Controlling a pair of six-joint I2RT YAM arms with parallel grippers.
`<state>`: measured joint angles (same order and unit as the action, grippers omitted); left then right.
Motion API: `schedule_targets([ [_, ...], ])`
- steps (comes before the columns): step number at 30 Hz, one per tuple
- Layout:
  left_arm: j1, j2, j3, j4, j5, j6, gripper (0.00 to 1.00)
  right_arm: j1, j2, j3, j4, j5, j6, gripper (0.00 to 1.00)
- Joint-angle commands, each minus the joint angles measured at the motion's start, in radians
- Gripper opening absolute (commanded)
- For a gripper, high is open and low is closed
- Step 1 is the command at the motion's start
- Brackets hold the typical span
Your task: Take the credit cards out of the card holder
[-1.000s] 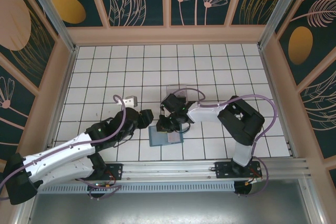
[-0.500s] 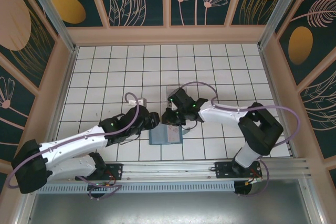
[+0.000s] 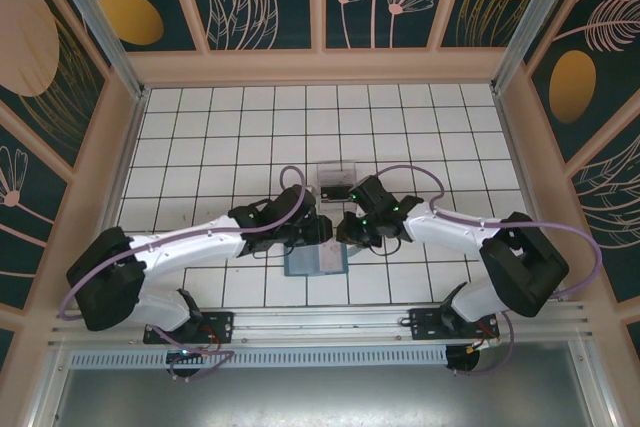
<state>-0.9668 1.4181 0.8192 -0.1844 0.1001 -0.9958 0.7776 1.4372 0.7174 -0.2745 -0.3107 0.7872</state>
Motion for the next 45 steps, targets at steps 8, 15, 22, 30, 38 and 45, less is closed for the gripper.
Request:
schedule_targets([
  [8, 0.005, 0.093, 0.003, 0.007, 0.079, -0.032, 0.30, -0.003, 0.024, -0.032, -0.020, 0.016, -0.029, 0.24],
  [15, 0.005, 0.133, -0.018, 0.015, 0.106, -0.041, 0.30, 0.006, 0.082, -0.029, 0.001, -0.001, -0.034, 0.25],
  [22, 0.011, 0.150, -0.039, 0.017, 0.107, -0.052, 0.30, 0.009, 0.108, -0.033, -0.011, 0.016, -0.036, 0.25],
  [30, 0.021, 0.150, -0.082, 0.039, 0.112, -0.074, 0.29, 0.012, 0.125, -0.033, -0.005, 0.010, -0.036, 0.24],
  [38, 0.022, 0.169, -0.089, 0.031, 0.099, -0.075, 0.28, 0.012, 0.127, -0.027, -0.007, 0.010, -0.037, 0.23],
  [45, 0.023, 0.187, -0.087, 0.017, 0.092, -0.073, 0.23, 0.012, 0.124, -0.029, -0.011, 0.013, -0.038, 0.22],
])
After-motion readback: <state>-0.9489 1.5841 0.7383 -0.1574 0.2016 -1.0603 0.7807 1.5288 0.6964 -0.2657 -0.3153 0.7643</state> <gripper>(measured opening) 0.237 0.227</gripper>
